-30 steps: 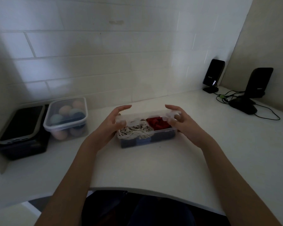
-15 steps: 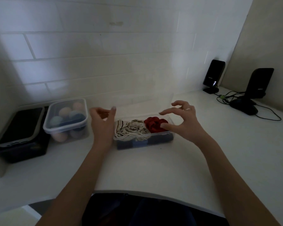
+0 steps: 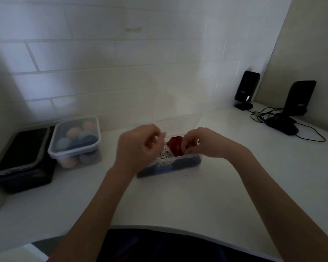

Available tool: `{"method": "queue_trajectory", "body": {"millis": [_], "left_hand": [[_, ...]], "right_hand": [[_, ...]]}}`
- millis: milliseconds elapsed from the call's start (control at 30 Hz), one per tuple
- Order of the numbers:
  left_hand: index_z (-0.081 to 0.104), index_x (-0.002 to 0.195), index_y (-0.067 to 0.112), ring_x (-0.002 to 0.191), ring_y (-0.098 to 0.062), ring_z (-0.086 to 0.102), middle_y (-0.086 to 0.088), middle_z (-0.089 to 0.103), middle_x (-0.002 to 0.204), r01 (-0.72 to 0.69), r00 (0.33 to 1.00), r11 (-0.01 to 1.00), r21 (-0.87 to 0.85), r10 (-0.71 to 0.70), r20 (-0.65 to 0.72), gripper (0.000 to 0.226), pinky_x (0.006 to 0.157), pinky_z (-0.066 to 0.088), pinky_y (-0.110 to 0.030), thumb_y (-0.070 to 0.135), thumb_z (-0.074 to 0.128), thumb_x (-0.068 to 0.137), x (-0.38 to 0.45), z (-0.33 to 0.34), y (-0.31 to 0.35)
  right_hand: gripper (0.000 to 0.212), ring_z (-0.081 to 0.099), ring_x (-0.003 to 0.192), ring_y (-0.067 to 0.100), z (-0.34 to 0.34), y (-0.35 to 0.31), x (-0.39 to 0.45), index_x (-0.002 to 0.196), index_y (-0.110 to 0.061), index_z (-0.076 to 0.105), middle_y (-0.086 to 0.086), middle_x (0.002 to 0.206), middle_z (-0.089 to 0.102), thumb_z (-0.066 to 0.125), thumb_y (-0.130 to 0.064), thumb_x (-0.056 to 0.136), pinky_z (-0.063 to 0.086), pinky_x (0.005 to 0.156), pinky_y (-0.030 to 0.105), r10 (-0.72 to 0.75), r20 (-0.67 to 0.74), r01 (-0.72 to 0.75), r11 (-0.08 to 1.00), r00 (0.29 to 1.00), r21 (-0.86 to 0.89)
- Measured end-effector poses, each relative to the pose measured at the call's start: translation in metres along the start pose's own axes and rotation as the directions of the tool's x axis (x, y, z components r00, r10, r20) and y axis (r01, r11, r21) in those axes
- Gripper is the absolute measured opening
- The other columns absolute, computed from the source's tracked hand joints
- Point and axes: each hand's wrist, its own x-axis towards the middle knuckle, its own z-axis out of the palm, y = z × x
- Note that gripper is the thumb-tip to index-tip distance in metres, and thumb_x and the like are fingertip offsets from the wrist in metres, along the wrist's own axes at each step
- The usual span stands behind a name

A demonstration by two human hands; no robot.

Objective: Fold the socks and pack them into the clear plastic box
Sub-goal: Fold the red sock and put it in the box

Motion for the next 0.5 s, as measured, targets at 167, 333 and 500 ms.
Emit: {"method": "queue_trajectory", "body": {"millis": [167,333,500], "left_hand": [[0.065,0.064,0.013,0.057,-0.022,0.054,-0.003,0.063,0.063,-0.190,0.861,0.969,0.155,0.089,0.500,0.041,0.054,0.036,-0.028,0.040,0.046,0.089,0.009,0.027,0.014],[0.063,0.070,0.019,0.056,-0.017,0.050,0.002,0.056,0.061,0.016,0.736,0.977,0.213,-0.155,0.659,0.033,0.049,0.031,-0.025,0.039,0.048,0.092,0.018,0.037,0.002],[0.064,0.082,0.025,0.080,-0.018,0.056,0.001,0.064,0.091,0.111,0.694,0.973,0.200,-0.220,0.686,0.008,0.066,0.041,-0.027,0.030,0.067,0.076,0.029,0.039,-0.002]], "right_hand": [[0.017,0.055,0.077,0.014,-0.011,-0.010,0.004,0.086,-0.023,0.073,-0.005,0.080,0.064,0.061,-0.011,0.083,0.038,0.063,0.014,0.043,0.158,-0.013,0.982,0.986,-0.187],[0.024,0.049,0.065,0.009,-0.008,-0.009,0.014,0.090,-0.024,0.056,-0.010,0.070,0.053,0.070,-0.013,0.074,0.036,0.051,0.015,0.062,0.072,-0.047,0.981,0.995,-0.186],[0.046,0.046,0.083,0.013,-0.008,-0.009,0.025,0.117,-0.023,0.057,-0.009,0.093,0.051,0.074,-0.027,0.074,0.037,0.071,0.024,0.090,0.169,-0.020,0.927,0.982,-0.374]]}}
